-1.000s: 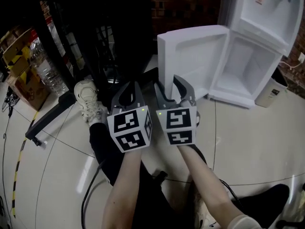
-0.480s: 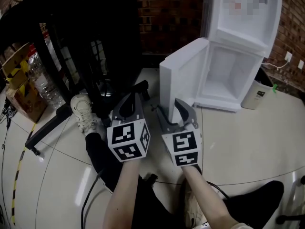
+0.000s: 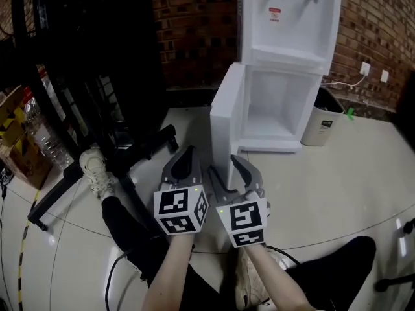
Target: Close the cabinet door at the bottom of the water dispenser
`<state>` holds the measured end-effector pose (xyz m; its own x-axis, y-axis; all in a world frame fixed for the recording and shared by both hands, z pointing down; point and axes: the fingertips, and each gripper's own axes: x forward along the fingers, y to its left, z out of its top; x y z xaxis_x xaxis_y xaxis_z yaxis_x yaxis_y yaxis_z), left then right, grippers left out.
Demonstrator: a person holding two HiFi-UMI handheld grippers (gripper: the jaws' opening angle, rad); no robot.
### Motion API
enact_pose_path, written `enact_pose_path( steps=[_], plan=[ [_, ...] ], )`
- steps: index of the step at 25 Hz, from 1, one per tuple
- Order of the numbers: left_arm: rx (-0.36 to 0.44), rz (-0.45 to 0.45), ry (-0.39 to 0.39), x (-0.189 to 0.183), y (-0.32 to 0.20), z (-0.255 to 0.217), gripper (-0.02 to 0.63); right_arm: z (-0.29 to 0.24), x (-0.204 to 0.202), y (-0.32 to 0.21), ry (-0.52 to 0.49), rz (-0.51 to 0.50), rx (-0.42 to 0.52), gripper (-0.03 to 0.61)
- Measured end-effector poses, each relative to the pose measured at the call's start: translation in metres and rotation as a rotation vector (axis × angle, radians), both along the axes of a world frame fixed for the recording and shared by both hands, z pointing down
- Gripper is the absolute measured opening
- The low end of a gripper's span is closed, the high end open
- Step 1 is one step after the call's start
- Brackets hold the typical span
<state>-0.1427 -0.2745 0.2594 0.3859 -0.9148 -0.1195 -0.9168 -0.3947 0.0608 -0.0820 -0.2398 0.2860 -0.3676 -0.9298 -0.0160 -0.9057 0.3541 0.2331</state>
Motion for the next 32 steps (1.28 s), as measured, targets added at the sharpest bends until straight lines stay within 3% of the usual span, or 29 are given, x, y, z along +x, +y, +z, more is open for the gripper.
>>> enact_pose_path(
  steps=[13, 28, 32],
  plan=[
    [0.043, 0.084, -0.017, 0.066, 0.019, -0.029, 0.006, 0.004, 0.104, 0.026, -0.005, 0.222, -0.021, 0.187],
    [0.0, 0.152, -0.008, 0.139, 0.015, -0.017, 0.006, 0.004, 0.188, 0.015, -0.037, 0.423, -0.066, 0.183],
    [-0.012, 0.164, -0.005, 0.148, 0.014, -0.013, 0.006, 0.003, 0.214, 0.01, -0.004, 0.514, -0.063, 0.134]
  ],
)
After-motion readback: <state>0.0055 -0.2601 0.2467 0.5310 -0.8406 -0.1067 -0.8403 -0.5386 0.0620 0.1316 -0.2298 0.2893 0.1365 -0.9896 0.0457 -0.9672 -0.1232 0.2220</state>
